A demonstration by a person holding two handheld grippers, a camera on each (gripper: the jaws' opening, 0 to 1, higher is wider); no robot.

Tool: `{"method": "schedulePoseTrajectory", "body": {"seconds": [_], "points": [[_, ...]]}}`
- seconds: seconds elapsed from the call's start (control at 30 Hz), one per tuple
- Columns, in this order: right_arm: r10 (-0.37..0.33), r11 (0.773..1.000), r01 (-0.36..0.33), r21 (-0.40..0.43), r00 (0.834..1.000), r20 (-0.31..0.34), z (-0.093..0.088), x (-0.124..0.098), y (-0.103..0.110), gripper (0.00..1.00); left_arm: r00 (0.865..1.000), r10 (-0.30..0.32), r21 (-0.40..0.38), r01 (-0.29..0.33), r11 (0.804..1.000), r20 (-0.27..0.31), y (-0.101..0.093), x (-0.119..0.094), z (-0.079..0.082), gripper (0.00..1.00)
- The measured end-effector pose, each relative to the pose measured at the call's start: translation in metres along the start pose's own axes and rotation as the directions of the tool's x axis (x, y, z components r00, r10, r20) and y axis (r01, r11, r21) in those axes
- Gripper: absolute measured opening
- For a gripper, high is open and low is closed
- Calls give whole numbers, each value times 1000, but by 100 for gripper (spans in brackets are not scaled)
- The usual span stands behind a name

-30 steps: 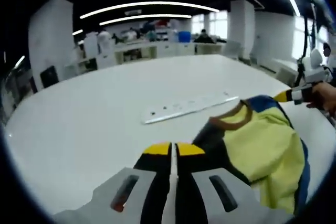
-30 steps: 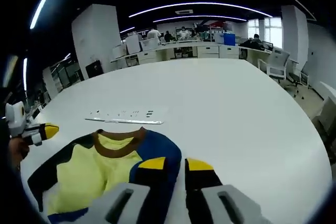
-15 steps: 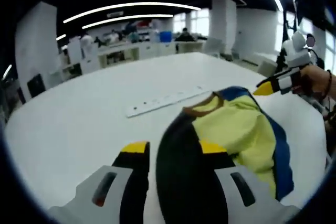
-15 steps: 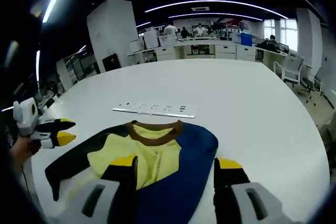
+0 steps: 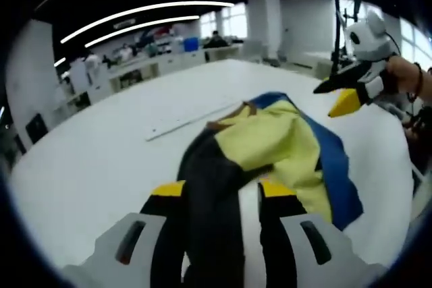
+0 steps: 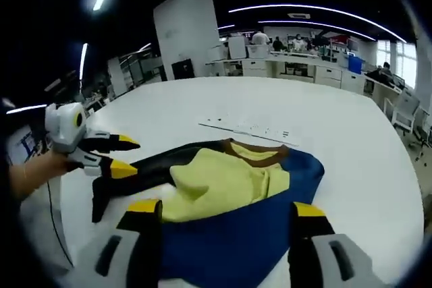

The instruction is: Fold the garment on the visible template until the final outline fits inside the template.

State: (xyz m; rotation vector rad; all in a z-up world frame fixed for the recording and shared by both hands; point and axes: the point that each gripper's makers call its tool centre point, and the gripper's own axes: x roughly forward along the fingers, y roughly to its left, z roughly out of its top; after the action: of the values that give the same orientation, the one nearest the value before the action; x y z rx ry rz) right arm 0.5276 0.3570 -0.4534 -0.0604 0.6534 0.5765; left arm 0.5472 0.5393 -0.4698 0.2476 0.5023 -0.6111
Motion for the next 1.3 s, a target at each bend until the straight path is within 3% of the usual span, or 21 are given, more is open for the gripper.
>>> {"method": "schedulePoseTrajectory", "body": {"seconds": [0.37,0.77,1.03,1.27,1.3], "points": [[52,997,-53,-53,999,-10,-32,-5,52,71,998,-9,8,10,1000,-61,-17,1,-32,23],[159,982,-166,-93,984,-78,-76,-7,107,60,997,25,25,-24,999,-70,-14,16,-42,14],[175,974,-190,-123,977,-119,-100,-4,121,50,996,44,32,-42,999,-75,-11,24,-46,12],[136,965,-171,-198,974,-180,-119,1,116,36,993,33,1,-33,999,-110,-14,33,-54,9],[135,964,-173,-203,973,-189,-122,1,116,34,995,31,2,-31,1000,-95,-14,34,-51,8]]}}
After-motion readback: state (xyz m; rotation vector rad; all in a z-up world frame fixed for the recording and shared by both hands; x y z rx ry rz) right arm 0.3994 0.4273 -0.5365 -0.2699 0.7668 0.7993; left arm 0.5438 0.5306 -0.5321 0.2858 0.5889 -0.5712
